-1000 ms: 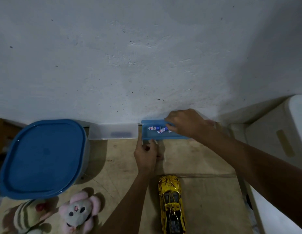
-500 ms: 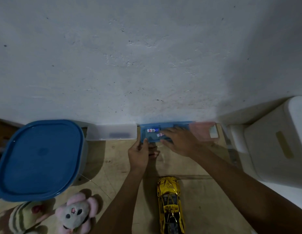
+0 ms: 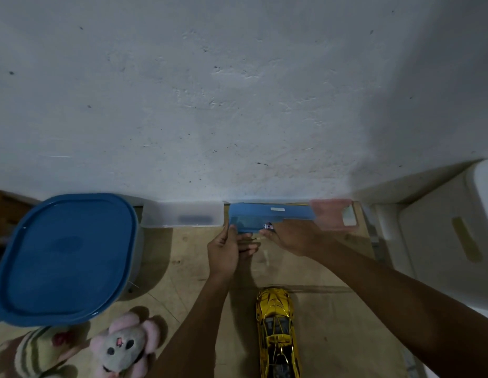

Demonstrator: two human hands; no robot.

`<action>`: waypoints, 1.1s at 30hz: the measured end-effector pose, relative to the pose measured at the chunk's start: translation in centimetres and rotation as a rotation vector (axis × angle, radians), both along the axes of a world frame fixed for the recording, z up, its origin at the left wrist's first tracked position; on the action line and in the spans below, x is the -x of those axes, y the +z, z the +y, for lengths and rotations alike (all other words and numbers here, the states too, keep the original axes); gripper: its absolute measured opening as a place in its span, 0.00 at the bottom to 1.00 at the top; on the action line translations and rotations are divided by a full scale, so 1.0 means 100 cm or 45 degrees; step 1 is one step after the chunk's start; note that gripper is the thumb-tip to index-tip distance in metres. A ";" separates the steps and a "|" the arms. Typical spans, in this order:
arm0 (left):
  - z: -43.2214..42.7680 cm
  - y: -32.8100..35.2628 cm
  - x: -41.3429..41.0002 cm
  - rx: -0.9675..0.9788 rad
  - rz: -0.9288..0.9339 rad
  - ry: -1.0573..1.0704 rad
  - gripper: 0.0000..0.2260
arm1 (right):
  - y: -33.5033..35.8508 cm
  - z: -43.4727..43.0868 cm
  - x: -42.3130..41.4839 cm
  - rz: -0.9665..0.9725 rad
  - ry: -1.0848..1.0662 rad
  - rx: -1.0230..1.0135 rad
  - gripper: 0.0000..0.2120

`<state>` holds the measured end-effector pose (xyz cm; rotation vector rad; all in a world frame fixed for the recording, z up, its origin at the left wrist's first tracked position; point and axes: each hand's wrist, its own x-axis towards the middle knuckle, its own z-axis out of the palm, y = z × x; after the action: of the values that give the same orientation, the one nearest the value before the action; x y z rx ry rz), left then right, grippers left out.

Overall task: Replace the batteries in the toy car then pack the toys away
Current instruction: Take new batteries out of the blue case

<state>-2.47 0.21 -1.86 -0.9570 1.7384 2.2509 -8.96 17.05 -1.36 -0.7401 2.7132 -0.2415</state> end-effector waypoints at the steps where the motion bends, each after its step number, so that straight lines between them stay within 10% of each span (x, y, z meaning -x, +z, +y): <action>1: 0.000 0.000 0.000 -0.003 -0.007 0.006 0.09 | 0.006 0.000 0.003 -0.035 0.061 0.008 0.19; 8: 0.000 0.002 -0.001 -0.031 -0.004 0.019 0.09 | 0.032 -0.009 0.024 -0.398 0.001 0.151 0.07; 15: -0.001 -0.002 0.000 -0.043 -0.025 0.030 0.08 | 0.022 -0.033 0.022 0.320 0.008 -0.070 0.13; 24: -0.002 -0.004 0.001 -0.058 -0.049 0.022 0.09 | 0.015 -0.037 0.015 0.492 -0.071 -0.174 0.11; 33: -0.001 -0.004 0.002 -0.127 -0.064 0.068 0.12 | 0.028 -0.024 0.014 0.075 -0.263 0.086 0.18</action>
<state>-2.68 0.08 -2.28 -1.0414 1.5826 2.3010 -10.38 14.61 1.48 -0.4909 2.8512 -0.3657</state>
